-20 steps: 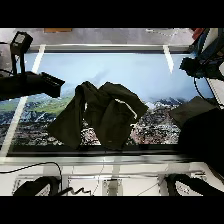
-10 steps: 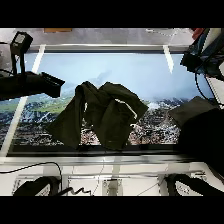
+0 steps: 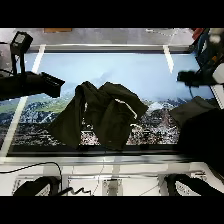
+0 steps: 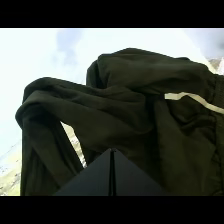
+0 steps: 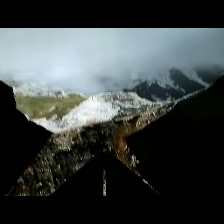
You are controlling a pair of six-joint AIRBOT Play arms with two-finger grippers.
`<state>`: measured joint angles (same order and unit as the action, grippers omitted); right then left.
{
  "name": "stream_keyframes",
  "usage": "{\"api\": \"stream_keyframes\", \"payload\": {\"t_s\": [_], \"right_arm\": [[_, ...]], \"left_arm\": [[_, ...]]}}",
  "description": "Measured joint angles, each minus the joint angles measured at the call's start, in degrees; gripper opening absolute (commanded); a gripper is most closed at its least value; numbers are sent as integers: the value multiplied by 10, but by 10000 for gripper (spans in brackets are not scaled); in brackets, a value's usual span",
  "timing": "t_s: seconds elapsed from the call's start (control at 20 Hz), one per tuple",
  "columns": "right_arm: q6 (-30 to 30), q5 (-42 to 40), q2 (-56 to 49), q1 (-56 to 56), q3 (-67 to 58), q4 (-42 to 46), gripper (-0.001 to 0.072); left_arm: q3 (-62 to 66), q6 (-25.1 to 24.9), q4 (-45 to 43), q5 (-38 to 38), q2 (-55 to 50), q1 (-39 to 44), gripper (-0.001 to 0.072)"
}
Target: Fold the clothes and pants, and hang the long-sleeved shirts on hangers.
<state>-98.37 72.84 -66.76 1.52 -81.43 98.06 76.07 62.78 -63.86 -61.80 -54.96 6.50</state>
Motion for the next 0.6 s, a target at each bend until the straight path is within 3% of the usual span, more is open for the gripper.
{"api": "stream_keyframes", "payload": {"t_s": [0.15,0.45,0.5,0.55,0.6], "right_arm": [[85,31,43,0,105,-77,37],[289,28,179,0,363,-398,49],[306,21,194,0,404,-445,156],[321,9,207,1,445,-491,375],[332,-8,214,5,480,-531,499]], "left_arm": [[0,0,0,0,0,0,20],[0,0,0,0,0,0,20],[0,0,0,0,0,0,20],[0,0,0,0,0,0,20],[0,0,0,0,0,0,20]]}}
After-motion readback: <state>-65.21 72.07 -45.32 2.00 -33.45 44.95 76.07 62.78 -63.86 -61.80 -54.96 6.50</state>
